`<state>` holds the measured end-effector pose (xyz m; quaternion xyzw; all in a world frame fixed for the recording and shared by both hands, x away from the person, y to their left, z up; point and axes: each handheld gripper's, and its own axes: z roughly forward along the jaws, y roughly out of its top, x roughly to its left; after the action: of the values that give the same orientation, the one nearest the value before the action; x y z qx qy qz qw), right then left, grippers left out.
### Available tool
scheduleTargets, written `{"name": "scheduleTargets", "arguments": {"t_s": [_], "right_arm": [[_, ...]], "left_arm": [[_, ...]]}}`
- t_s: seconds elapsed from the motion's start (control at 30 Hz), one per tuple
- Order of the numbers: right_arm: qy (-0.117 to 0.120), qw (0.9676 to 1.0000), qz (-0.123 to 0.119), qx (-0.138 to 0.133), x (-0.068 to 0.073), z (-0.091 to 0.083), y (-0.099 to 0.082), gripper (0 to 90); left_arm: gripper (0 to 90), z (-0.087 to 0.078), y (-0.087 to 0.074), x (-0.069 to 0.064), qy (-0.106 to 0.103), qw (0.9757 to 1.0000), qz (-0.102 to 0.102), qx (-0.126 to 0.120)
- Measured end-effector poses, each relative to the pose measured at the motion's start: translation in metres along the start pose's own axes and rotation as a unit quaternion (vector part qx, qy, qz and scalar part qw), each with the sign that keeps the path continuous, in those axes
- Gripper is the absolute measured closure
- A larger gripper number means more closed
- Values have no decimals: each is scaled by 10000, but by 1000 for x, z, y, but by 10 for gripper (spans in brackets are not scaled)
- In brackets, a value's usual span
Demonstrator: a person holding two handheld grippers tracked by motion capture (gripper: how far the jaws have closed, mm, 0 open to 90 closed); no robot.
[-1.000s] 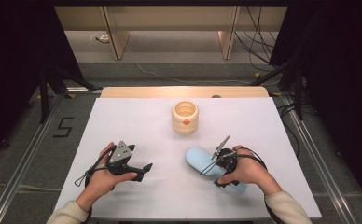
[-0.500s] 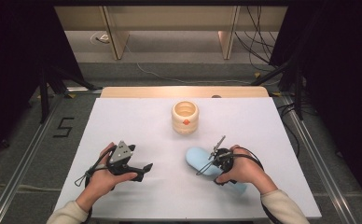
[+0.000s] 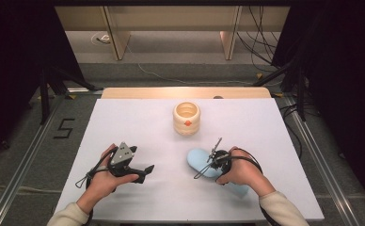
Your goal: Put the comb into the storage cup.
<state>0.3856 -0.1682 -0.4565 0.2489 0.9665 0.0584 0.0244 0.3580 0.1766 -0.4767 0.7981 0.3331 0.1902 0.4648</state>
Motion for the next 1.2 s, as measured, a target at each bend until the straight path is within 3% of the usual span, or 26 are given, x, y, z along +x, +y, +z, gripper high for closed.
{"name": "scheduleTargets", "arguments": {"t_s": [0.2,0.6,1.2], "right_arm": [[17,9994,342,-61,0,0,-1,695],[-54,9993,366,-70,2,0,-1,702],[34,9985,510,-189,3,-3,-2,704]], "left_arm": [[40,0,0,0,-10,10000,6,2],[41,0,0,0,-14,10000,-6,0],[41,-1,0,0,-8,10000,-8,-5]]}}
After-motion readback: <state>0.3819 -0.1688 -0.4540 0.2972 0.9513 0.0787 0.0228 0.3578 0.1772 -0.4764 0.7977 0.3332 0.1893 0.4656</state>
